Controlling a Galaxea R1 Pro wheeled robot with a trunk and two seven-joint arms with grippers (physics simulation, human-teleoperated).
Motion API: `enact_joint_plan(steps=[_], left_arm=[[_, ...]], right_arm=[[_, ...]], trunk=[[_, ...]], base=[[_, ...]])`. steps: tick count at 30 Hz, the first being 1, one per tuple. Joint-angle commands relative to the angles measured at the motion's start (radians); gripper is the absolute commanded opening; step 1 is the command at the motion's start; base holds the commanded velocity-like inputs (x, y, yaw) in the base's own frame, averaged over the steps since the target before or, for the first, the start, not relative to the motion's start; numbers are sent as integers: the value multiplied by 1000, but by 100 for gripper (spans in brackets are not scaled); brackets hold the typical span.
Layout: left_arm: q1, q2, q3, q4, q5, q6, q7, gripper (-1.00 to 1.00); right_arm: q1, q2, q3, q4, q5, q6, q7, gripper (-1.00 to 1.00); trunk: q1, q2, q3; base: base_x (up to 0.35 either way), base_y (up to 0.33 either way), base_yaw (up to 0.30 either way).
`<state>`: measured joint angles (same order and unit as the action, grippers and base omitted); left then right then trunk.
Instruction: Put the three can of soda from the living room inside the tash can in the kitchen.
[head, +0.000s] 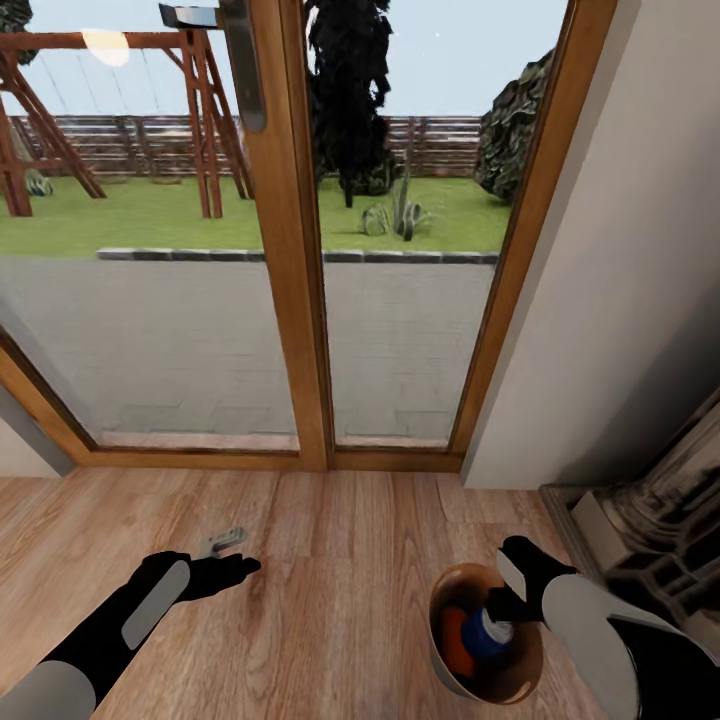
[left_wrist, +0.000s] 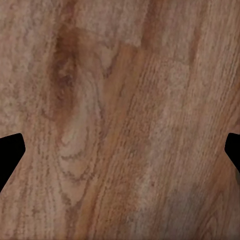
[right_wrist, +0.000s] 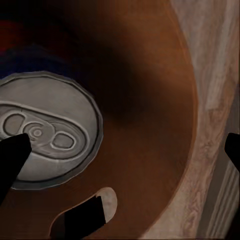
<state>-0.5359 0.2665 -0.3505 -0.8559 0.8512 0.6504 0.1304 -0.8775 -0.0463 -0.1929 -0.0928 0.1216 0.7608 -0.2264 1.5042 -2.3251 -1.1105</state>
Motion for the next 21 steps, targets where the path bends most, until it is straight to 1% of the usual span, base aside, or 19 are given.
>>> enact_joint_plan(steps=[1, 2, 5, 6, 9, 10, 11, 13, 14, 16, 17, 21], left_arm=[[0, 0, 0, 0, 0, 0, 0, 100], [0, 0, 0, 0, 0, 0, 0, 100], [0, 0, 0, 0, 0, 0, -1, 100], [0, 0, 1, 0, 0, 0, -1, 100], [0, 0, 1, 0, 1, 0, -1, 100], [0, 0, 0, 0, 1, 0, -1, 100], [0, 0, 0, 0, 1, 0, -1, 100], [0, 0, 1, 0, 1, 0, -1, 100], [0, 0, 1, -1, 2, 1, -2, 100], [0, 0, 0, -1, 2, 0, -4, 100], [0, 0, 1, -1, 2, 0, -8, 100], [0, 0, 0, -1, 1, 0, -21, 100]], right_arm=[[0, 0, -2, -21, -2, 21, 0, 100], [1, 0, -2, -44, -2, 43, 0, 100], [2, 1, -2, -154, -2, 137, 1, 100], [3, 3, -2, -232, -2, 200, 0, 100], [7, 10, -2, -349, -2, 263, 0, 100], [14, 18, -1, -414, -2, 286, 0, 100], [21, 26, -1, -465, -3, 286, -1, 100], [26, 37, 0, -500, -3, 286, -2, 100], [30, 49, 0, -522, -3, 286, -3, 100], [32, 61, 0, -537, -1, 286, -5, 100], [33, 71, 0, -545, 6, 286, -6, 100], [34, 88, -2, -554, 38, 286, -6, 100]], trunk=[[0, 0, 0], [0, 0, 0], [0, 0, 0], [0, 0, 0], [0, 0, 0], [0, 0, 0], [0, 0, 0], [0, 0, 0], [-4, 7, 3], [-11, 21, 9], [-15, 28, 12], [-31, 56, 25]], base=[[0, 0, 0], [0, 0, 0], [0, 0, 0], [0, 0, 0], [0, 0, 0], [0, 0, 0], [0, 0, 0], [0, 0, 0], [0, 0, 0], [0, 0, 0], [0, 0, 0], [0, 0, 0]])
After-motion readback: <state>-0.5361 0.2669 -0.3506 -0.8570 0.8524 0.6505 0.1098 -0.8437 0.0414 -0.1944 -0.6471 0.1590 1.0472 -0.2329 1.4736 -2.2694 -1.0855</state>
